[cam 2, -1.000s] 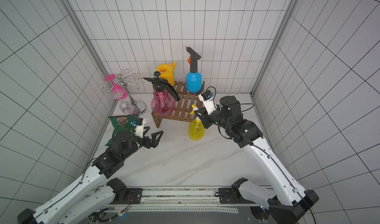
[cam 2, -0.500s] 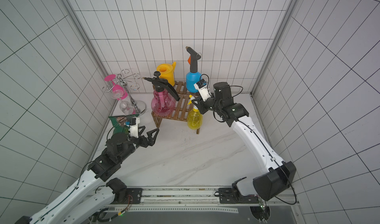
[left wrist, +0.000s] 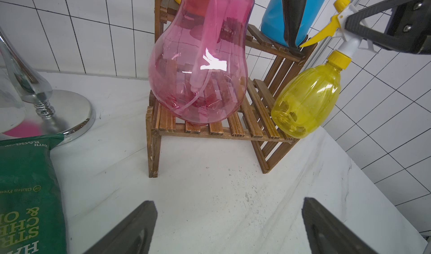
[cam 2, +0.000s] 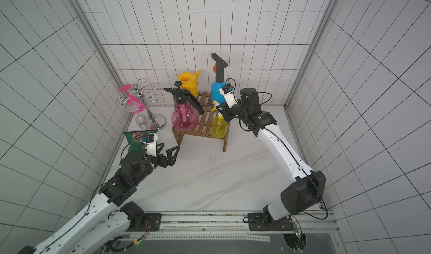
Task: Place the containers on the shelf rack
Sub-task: 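Place the container on the shelf.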
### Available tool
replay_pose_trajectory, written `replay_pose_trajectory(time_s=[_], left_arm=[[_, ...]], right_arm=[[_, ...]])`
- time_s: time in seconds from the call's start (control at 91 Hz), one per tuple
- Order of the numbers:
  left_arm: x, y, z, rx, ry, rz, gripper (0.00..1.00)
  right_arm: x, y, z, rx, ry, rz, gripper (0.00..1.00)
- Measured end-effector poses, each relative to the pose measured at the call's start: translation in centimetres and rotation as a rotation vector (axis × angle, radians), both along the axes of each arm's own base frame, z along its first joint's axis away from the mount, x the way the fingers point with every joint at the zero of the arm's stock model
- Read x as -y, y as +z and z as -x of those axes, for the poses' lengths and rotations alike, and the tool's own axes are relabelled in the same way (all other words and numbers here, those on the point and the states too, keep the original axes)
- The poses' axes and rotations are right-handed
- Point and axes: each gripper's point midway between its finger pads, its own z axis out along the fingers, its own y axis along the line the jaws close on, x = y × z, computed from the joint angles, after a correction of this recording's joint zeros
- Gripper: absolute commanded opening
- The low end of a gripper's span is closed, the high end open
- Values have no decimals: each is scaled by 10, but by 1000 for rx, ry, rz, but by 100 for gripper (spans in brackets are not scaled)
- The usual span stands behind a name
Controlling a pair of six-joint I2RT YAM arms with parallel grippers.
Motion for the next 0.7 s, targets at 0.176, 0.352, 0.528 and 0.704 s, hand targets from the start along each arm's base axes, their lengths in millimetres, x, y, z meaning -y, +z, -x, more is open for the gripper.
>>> replay_pose_trajectory(time_s=[0.176, 0.352, 0.528, 0.704], left_arm=[[-1, 2, 1, 5, 0, 3, 98], [-1, 3, 1, 9, 1, 5, 99], [-1, 3, 1, 9, 0, 6, 99], [-1, 3, 1, 9, 0, 6, 99]], right_arm=[[-4, -2, -8, 2, 1, 0, 1], [-7, -3, -13, 10, 4, 6, 4], [-8, -7, -15, 6, 7, 14, 6], [-12, -11, -15, 6, 30, 21, 8]])
